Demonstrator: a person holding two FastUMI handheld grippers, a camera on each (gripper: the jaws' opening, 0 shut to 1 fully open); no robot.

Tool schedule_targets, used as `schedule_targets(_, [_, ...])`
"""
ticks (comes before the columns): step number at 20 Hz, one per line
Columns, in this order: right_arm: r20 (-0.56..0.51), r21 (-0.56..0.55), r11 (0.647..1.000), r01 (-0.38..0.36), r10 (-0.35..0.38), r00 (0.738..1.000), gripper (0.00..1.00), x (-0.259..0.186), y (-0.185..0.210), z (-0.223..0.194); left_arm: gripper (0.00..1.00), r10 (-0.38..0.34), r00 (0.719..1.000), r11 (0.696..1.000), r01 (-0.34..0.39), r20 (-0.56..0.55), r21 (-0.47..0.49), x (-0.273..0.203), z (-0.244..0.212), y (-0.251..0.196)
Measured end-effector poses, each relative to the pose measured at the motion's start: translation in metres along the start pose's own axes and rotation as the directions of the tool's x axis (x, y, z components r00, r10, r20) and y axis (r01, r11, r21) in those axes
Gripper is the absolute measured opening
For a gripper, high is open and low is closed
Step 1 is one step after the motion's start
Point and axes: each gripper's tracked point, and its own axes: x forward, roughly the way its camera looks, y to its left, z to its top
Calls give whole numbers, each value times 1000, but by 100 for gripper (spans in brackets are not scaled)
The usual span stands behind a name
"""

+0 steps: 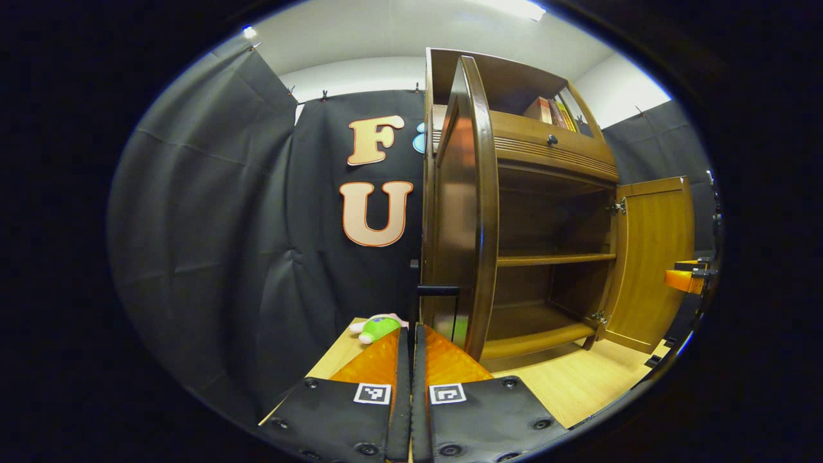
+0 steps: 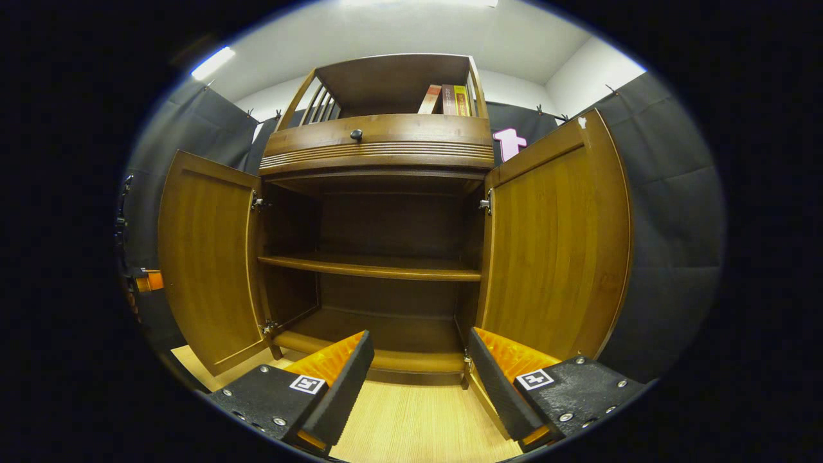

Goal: Open the right door of the double-door shoe cabinet with the right hand, and open the left door with the left hand.

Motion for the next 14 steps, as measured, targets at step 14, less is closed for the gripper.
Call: schedule_targets(14, [-22, 16, 1000, 10, -10, 1000, 100, 9, -8, -13, 7, 45, 998, 999, -46, 47, 9, -34, 22, 16])
